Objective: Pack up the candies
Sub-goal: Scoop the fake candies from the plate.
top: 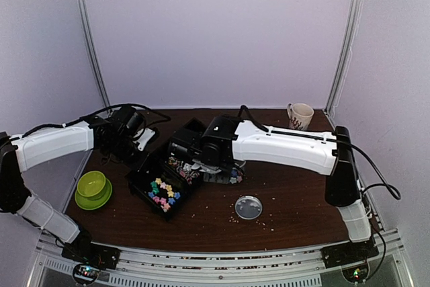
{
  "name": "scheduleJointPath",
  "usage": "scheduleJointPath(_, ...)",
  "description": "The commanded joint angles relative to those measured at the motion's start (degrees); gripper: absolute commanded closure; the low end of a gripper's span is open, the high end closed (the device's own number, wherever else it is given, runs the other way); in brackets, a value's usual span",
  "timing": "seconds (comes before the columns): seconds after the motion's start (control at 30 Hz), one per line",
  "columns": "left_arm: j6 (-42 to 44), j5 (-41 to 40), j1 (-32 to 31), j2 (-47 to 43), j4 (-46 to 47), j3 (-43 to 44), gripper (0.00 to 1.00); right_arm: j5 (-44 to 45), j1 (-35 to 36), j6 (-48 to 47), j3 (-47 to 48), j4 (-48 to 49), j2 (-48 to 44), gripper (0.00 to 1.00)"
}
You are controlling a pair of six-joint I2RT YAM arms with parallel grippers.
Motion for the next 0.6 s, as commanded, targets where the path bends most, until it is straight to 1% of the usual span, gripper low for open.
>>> scheduleJointPath(0.0, -2.55, 2.48, -0.17, -1.81, 4.75, -0.86, 1.0, -0.24, 0.54, 0.78, 0.58, 1.6, -1.61, 1.0)
scheduleJointPath(0.13, -6.38, 6.68, -0.07, -1.43, 5.62, -1.41, 1.0, -4.19, -0.38, 3.32, -4.51, 6.52, -7.25, 1.0)
scheduleJointPath(0.2, -9.03, 9.06, 0.3, -2.3, 7.79, -2.9, 1.0, -5.6, -1.09, 4.99, -6.74, 8.06, -10.0, 1.0)
scheduleJointPath(0.3, -14.01, 14.28, 1.96, -4.18, 14.16, -7.18, 1.0, -6.75, -2.13, 7.44, -9.93, 11.33, -14.48, 1.0)
scheduleJointPath(0.4, -18.11, 17.26, 3.05, -5.48, 21.14, -11.87, 1.0, -8.01, -2.94, 9.13, -13.52, 15.12, -19.23, 1.0)
scheduleJointPath(0.47, -21.11, 19.97, 3.72, -6.1, 27.39, -15.19, 1.0, -8.97, -3.38, 9.35, -15.86, 18.24, -22.12, 1.0)
scheduleJointPath(0.57, -24.62, 23.07, 4.6, -6.78, 34.39, -19.23, 1.0, -9.87, -3.64, 9.34, -17.9, 20.25, -25.2, 1.0)
